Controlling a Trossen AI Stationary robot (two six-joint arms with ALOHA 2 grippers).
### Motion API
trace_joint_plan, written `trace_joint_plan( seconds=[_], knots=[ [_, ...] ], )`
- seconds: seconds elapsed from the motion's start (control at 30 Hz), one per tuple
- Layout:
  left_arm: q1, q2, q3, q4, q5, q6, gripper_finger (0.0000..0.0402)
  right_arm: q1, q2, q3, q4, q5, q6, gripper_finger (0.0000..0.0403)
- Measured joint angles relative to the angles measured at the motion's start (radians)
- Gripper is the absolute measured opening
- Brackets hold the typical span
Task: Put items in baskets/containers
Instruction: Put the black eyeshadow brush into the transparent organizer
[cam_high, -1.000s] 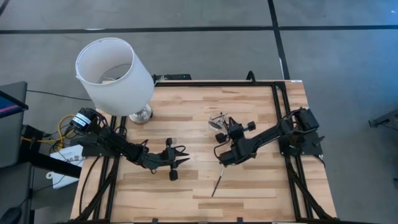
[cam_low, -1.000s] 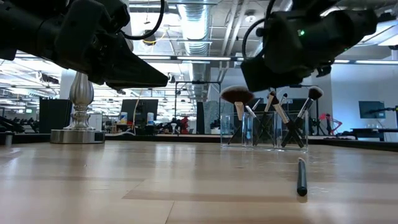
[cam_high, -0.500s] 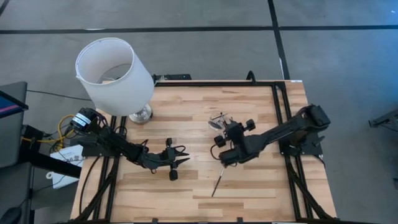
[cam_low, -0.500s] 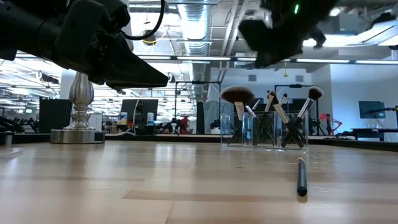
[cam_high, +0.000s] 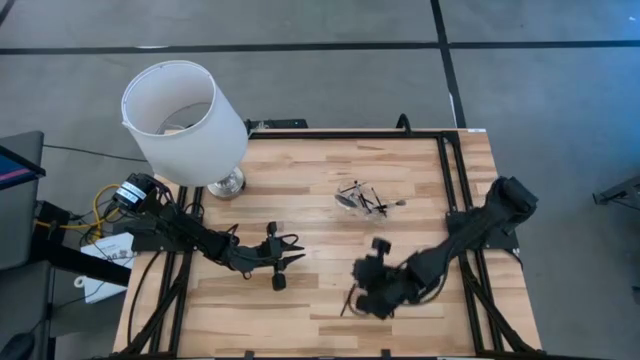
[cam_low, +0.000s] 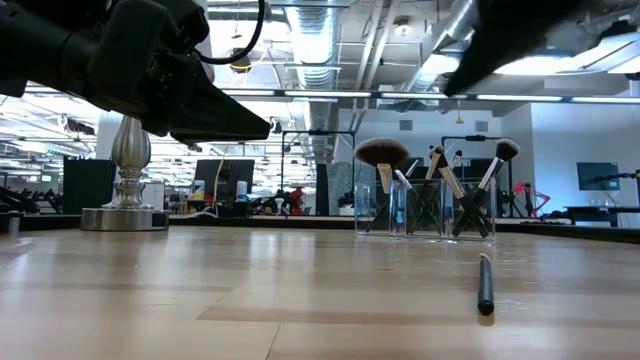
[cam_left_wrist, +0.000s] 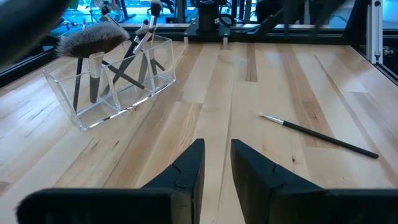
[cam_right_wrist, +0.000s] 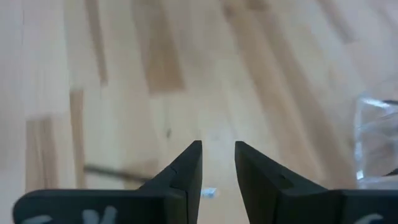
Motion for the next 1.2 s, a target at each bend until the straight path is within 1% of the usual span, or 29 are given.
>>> trace_joint_plan(
  seconds=[0.1, 0.23, 0.27, 0.4, 0.5, 0.6, 0.7, 0.8, 0.87, 0.93, 0.97, 1.07, 1.2],
  knots=[
    [0.0, 0.0, 0.0, 0.0, 0.0, 0.0, 0.0076, 0.019, 0.071, 0.0, 0.0, -0.03, 0.0, 0.0087],
    [0.0, 0.0, 0.0, 0.004, 0.0, 0.0, 0.0076, 0.001, 0.177, 0.0, 0.026, -0.052, 0.0, 0.0088],
    [0.0, 0.0, 0.0, 0.006, 0.0, 0.0, 0.0076, -0.012, 0.201, 0.0, 0.026, -0.075, -0.001, 0.0088],
    [0.0, 0.0, 0.0, 0.007, 0.0, -0.001, 0.0076, -0.068, 0.266, 0.0, 0.059, -0.232, -0.031, 0.0088],
    [0.0, 0.0, 0.0, 0.008, 0.0, -0.02, 0.0076, -0.092, 0.268, 0.001, 0.09, -0.277, -0.088, 0.0088],
    [0.001, 0.0, 0.0, 0.008, 0.0, -0.023, 0.0076, -0.101, 0.244, 0.0, 0.079, -0.279, -0.141, 0.0088],
    [0.0, 0.0, 0.0, 0.008, 0.0, -0.023, 0.0076, -0.103, 0.184, 0.0, 0.069, -0.279, -0.181, 0.0088],
    [0.0, 0.0, 0.0, 0.008, 0.0, -0.023, 0.0076, -0.103, 0.109, 0.0, 0.063, -0.282, -0.184, 0.0088],
    [0.0, 0.0, 0.0, 0.008, 0.0, -0.023, 0.0076, -0.097, 0.066, 0.0, 0.061, -0.311, -0.185, 0.0088],
    [0.0, 0.0, 0.0, 0.008, 0.0, -0.026, 0.0076, -0.086, 0.042, 0.002, 0.05, -0.366, -0.189, 0.0088],
    [0.0, 0.0, 0.0, 0.008, 0.0, -0.026, 0.0076, -0.08, 0.041, 0.002, 0.041, -0.388, -0.189, 0.0088],
    [0.0, 0.0, 0.0, 0.008, 0.0, -0.027, 0.0076, -0.061, 0.057, 0.0, 0.03, -0.404, -0.191, 0.0088],
    [0.0, 0.0, 0.0, 0.008, 0.0, -0.053, 0.0076, -0.047, 0.125, 0.0, 0.027, -0.443, -0.181, 0.0088]
  ],
)
